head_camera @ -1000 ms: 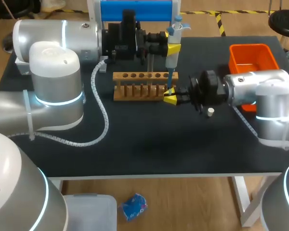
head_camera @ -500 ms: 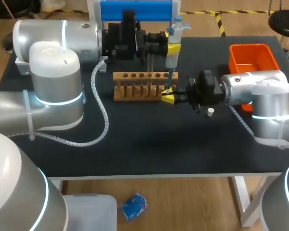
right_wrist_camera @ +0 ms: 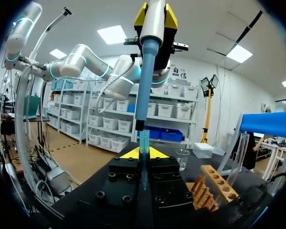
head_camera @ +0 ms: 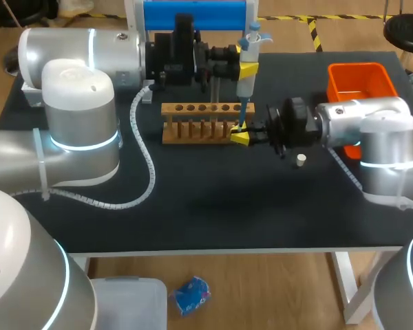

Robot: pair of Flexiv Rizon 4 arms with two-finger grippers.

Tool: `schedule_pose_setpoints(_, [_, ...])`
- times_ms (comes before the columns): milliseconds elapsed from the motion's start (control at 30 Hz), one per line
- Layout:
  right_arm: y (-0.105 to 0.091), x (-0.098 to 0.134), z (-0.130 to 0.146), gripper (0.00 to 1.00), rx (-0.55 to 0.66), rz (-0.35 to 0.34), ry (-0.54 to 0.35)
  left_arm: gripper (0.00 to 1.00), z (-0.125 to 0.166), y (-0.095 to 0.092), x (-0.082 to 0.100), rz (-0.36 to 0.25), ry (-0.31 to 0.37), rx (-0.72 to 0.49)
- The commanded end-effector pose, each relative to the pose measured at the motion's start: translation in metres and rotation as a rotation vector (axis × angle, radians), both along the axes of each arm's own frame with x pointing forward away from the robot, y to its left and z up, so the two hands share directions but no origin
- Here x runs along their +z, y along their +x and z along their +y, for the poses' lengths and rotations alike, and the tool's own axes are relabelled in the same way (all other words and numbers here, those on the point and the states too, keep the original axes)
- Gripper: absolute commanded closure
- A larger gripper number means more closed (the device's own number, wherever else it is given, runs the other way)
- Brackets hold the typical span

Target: Invert the test tube, pick up the pipette, mount the tip to pipette, aspirate from beaker and dispense into the tube, eject the tip, return the pipette, and cap with the stopper.

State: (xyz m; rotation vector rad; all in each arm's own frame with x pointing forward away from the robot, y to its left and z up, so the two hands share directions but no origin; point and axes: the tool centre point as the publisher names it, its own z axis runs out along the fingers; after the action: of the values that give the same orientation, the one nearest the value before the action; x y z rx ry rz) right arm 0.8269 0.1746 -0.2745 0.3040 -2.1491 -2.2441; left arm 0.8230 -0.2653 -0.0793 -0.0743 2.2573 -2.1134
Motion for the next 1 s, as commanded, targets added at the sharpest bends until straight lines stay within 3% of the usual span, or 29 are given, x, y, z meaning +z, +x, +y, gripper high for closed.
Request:
schedule_pose_setpoints(33, [-0.0032, 0.0044, -0.0024, 1.0, -0.002, -0.007, -0.006, 1.0, -0.0001, 0.0007, -0.0011, -0.001, -0.003, -0.001])
schedule_pose_setpoints(1000, [-0.006, 0.0037, -0.0028, 1.0, -0.005, -0.022, -0.024, 1.0, -0.0001, 0.0007, -0.0011, -0.001, -0.003, -0.001])
